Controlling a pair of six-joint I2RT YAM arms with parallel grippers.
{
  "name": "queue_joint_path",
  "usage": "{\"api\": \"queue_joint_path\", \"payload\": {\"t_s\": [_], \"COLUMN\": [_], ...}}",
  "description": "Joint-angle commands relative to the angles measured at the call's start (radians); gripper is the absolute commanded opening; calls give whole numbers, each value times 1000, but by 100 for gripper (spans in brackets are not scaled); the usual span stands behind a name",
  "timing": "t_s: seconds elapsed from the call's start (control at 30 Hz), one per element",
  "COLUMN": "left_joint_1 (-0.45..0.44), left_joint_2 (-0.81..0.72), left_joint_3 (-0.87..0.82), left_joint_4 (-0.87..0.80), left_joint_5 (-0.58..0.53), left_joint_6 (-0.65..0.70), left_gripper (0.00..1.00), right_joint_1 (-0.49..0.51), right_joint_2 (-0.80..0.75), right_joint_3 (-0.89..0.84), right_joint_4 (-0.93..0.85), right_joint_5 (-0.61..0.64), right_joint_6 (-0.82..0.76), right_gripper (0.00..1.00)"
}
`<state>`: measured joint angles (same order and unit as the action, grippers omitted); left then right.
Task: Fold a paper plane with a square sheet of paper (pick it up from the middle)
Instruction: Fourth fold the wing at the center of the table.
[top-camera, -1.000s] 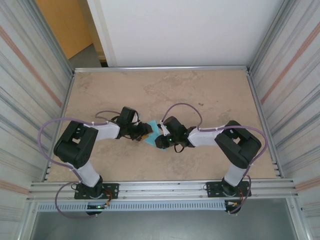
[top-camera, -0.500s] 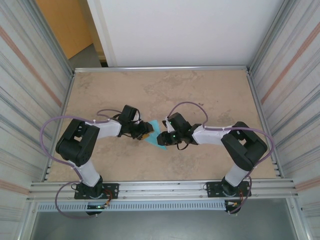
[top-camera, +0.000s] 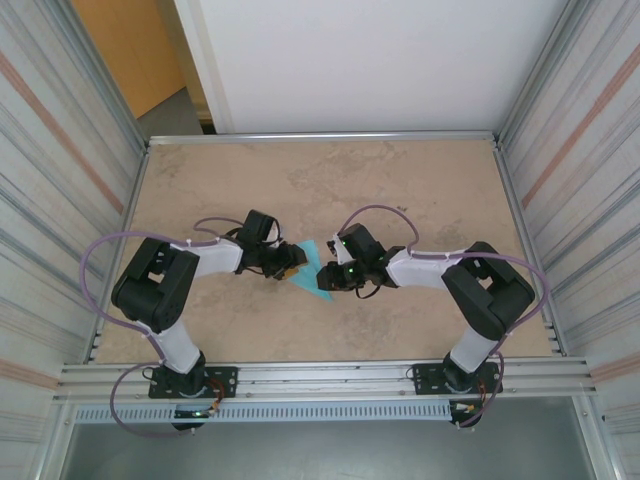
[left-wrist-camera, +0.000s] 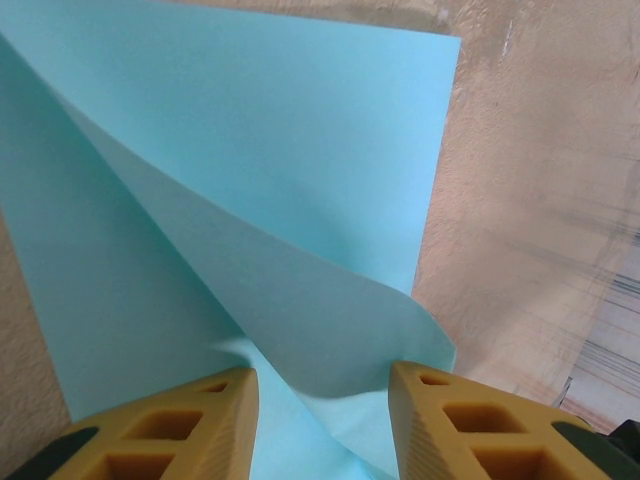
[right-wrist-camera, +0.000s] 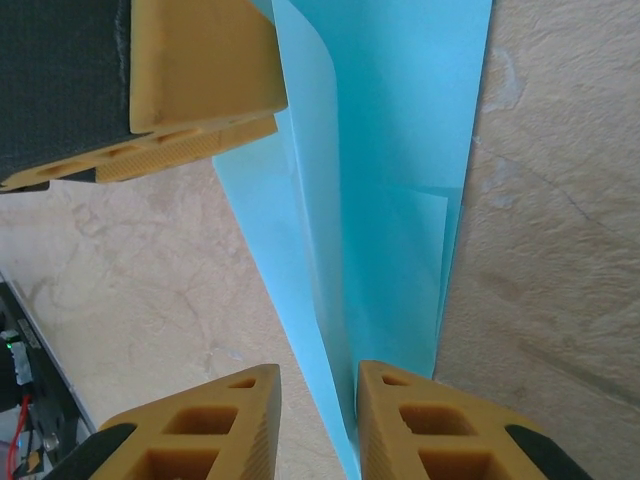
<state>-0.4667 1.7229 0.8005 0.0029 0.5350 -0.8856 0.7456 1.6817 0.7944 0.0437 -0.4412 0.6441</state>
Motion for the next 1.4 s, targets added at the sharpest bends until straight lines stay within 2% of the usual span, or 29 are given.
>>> {"api": "queue_joint_path", "payload": {"t_s": [0.0,0.6,0.9,1.2,1.37], "left_joint_1": [-9,-9,-10,-10,-9], "left_joint_2": [23,35,35,-78,-142], "left_joint_3": [3,11,28,72,43], "left_joint_4": [-78,-99,-132,-107,-63], "left_joint_5": [3,13,13,42,48], "left_joint_6": [23,41,63,99,116], "left_gripper": [40,41,44,49,45], "right_joint_1": [-4,-14,-25,-36,-39], "right_joint_2": [18,70,76,73,79], "right_joint_3": [-11,-30,-47,-66,-65], "right_joint_4": [-20,-8,14,31,39], "right_joint_5": [-39,-71,-80,-81,-86], "right_joint_6": [-13,-18,-6,3,6], "right_gripper": [26,13,12,12,12]}}
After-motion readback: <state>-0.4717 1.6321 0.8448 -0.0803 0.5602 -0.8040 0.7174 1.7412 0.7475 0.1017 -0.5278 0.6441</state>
